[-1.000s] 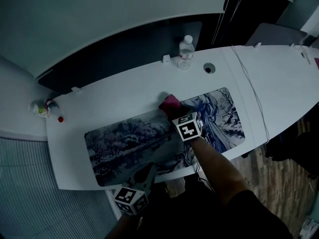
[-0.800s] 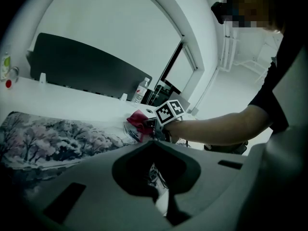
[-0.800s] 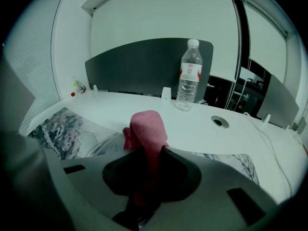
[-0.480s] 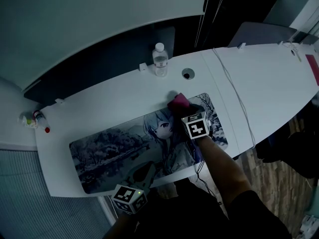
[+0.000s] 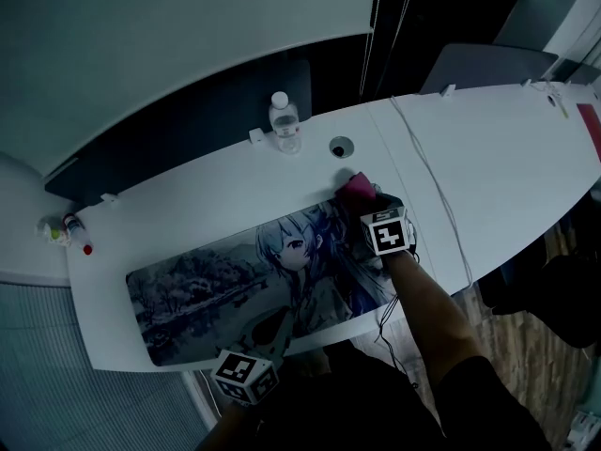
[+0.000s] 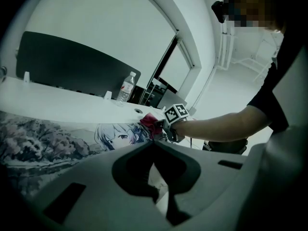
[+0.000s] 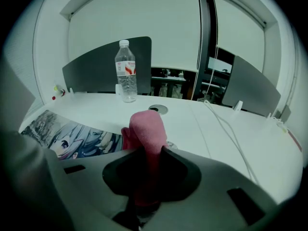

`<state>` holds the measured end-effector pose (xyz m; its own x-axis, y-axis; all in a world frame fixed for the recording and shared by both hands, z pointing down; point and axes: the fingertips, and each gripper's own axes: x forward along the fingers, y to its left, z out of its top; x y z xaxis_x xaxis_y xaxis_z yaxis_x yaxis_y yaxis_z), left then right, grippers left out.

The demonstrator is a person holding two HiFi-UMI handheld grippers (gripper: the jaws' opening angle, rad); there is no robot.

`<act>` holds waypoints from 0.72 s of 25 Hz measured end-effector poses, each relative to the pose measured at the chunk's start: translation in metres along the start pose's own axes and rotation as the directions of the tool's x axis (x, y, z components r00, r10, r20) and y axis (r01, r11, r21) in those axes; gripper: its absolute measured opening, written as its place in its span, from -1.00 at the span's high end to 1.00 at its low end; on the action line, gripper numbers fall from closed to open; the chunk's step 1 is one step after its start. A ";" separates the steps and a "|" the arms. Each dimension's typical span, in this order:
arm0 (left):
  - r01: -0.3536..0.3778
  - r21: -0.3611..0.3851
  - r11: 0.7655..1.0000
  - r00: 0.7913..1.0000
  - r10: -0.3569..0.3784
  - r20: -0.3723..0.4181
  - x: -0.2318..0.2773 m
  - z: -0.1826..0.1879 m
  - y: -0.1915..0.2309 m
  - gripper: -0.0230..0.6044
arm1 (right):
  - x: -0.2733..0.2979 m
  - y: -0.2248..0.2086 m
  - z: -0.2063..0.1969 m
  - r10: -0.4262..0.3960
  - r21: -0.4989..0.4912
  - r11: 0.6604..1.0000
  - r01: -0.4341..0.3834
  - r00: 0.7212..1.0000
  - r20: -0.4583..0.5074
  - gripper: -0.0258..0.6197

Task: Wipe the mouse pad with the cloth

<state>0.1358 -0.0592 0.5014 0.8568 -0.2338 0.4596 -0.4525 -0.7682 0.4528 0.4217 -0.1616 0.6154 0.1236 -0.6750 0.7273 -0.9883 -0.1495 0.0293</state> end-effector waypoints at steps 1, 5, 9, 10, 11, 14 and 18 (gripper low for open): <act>-0.005 0.000 1.000 1.000 0.005 0.001 0.001 0.000 -0.002 0.91 | 0.000 -0.005 0.002 -0.001 -0.002 1.000 0.001 1.000 0.009 0.66; -0.028 -0.009 1.000 1.000 0.028 0.003 0.002 -0.004 -0.007 0.91 | 0.000 -0.017 0.002 0.011 0.000 1.000 -0.011 1.000 0.022 0.66; -0.058 -0.016 0.998 0.998 0.058 0.010 -0.003 -0.007 -0.014 0.91 | -0.005 -0.026 0.002 0.010 0.012 1.000 -0.010 1.000 0.021 0.66; -0.066 -0.016 0.998 0.998 0.066 0.012 -0.005 -0.007 -0.015 0.91 | -0.005 -0.028 0.002 0.010 0.021 1.000 -0.011 1.000 0.025 0.66; -0.075 -0.016 0.997 0.997 0.075 0.015 -0.007 -0.007 -0.016 0.91 | -0.006 -0.030 0.002 0.009 0.032 0.999 -0.010 0.999 0.030 0.66; -0.108 -0.030 0.994 0.994 0.108 0.020 -0.018 -0.009 -0.014 0.91 | -0.009 -0.036 0.000 0.013 0.075 0.997 -0.015 0.999 0.036 0.66; -0.147 -0.036 0.988 0.988 0.148 0.038 -0.034 -0.009 -0.006 0.91 | -0.008 -0.043 0.003 0.037 0.161 0.986 -0.051 0.995 0.089 0.66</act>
<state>0.1070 -0.0410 0.4899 0.7890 -0.3680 0.4920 -0.5823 -0.7034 0.4076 0.4639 -0.1521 0.6060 0.0943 -0.7420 0.6637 -0.9662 -0.2288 -0.1185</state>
